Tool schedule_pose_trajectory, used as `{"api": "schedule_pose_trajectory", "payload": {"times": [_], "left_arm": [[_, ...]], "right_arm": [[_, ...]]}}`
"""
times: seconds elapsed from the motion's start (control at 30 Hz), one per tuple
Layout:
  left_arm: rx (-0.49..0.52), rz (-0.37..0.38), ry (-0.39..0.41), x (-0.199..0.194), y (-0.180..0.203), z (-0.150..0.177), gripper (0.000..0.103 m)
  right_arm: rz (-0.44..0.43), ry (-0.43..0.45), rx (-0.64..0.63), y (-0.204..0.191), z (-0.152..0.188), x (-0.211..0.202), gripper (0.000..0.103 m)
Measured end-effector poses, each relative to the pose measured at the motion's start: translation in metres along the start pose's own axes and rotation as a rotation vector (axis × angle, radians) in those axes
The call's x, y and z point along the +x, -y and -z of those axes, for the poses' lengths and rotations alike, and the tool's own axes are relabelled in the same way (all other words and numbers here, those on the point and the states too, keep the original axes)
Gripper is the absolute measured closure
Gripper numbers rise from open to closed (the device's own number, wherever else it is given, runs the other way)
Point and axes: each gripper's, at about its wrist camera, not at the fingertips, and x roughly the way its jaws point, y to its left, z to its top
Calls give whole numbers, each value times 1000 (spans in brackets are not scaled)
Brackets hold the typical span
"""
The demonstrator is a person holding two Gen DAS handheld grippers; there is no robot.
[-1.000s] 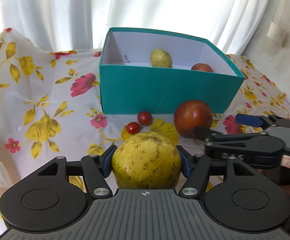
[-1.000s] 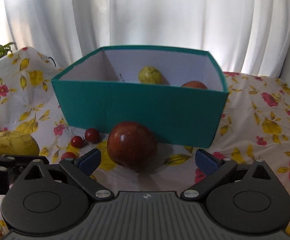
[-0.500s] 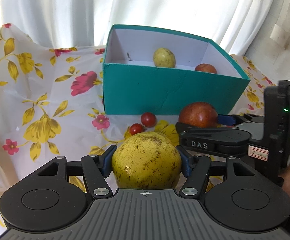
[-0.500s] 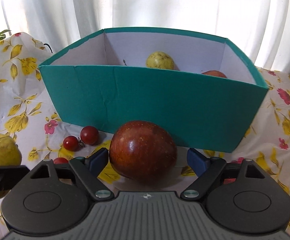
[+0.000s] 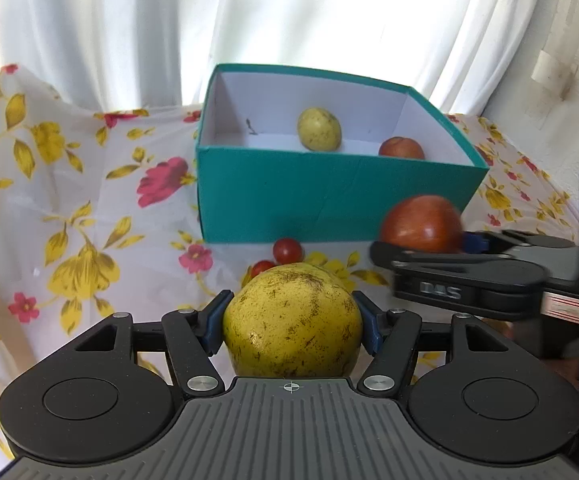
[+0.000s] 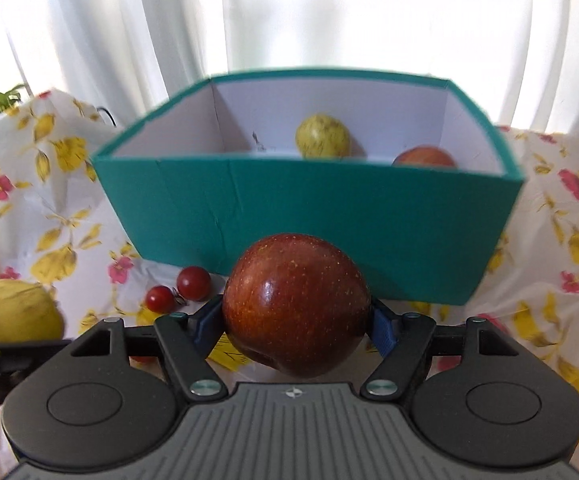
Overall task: Organize fruits
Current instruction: 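Carry the spotted pear and dark red apple over the teal box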
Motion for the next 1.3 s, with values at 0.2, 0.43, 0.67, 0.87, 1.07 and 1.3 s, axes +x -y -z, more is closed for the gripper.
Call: {"api": "schedule_pose_trajectory", "payload": {"times": [0.2, 0.43, 0.67, 0.87, 1.07, 1.3], "left_arm": [[23, -23, 19, 2, 13, -25, 35], [58, -45, 81, 7, 29, -62, 35], [73, -79, 130, 20, 36, -97, 35], [63, -96, 134, 43, 33, -112, 35], [56, -90, 100, 70, 30, -118, 35], [23, -84, 21, 110, 19, -124, 35]], "right_arm": [[14, 72, 28, 12, -9, -36, 30], [52, 140, 70, 28, -20, -62, 30], [84, 184, 94, 42, -28, -81, 30], [107, 221, 107, 46, -34, -90, 30], [129, 236, 118, 49, -37, -95, 30], [147, 245, 122, 51, -42, -91, 30]]}}
